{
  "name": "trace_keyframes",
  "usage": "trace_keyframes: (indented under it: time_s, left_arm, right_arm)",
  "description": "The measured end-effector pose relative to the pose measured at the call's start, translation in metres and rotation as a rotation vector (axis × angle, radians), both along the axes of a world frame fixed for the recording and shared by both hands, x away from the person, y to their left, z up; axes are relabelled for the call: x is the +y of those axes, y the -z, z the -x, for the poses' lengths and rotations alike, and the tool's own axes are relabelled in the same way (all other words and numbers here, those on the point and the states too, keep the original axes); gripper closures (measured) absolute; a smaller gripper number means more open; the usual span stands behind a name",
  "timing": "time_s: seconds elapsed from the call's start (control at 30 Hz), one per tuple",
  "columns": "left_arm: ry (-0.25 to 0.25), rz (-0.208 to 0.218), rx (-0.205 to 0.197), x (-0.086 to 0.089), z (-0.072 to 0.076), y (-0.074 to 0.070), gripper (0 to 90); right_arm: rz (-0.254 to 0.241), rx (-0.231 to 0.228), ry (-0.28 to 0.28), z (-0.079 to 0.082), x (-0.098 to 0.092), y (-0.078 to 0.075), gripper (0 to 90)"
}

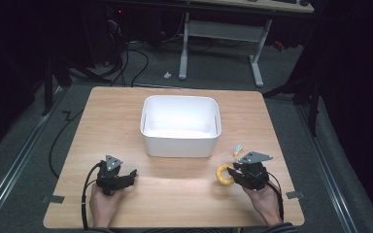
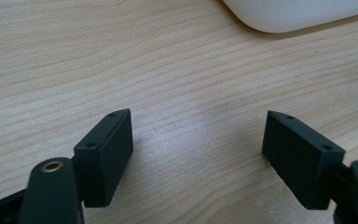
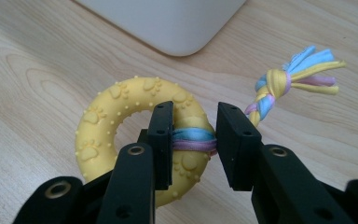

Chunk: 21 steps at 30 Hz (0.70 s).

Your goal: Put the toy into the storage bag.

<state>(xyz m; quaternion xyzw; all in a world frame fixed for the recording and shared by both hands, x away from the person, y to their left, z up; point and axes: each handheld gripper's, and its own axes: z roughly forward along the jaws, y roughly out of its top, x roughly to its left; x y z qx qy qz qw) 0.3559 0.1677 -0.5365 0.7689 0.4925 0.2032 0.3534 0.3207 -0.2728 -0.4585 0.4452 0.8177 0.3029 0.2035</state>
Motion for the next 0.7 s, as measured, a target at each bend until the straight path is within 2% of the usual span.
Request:
trace_keyframes:
  time_s: [0.43,0.57,0.7]
  left_arm:
    - [0.000,0.000,0.000,0.000,0.000,0.000,24.8]
    - [0.001,0.016,0.002,0.002,0.000,0.000,24.7]
    - [0.001,0.005,0.001,0.000,0.000,0.000,24.7]
  right_arm:
    - [-0.016,-0.023,0.018,-0.005,-0.015,-0.033,68.4]
    - [-0.033,-0.038,0.020,-0.008,-0.019,-0.047,68.4]
    - [-0.025,-0.049,0.015,-0.011,-0.020,-0.059,68.4]
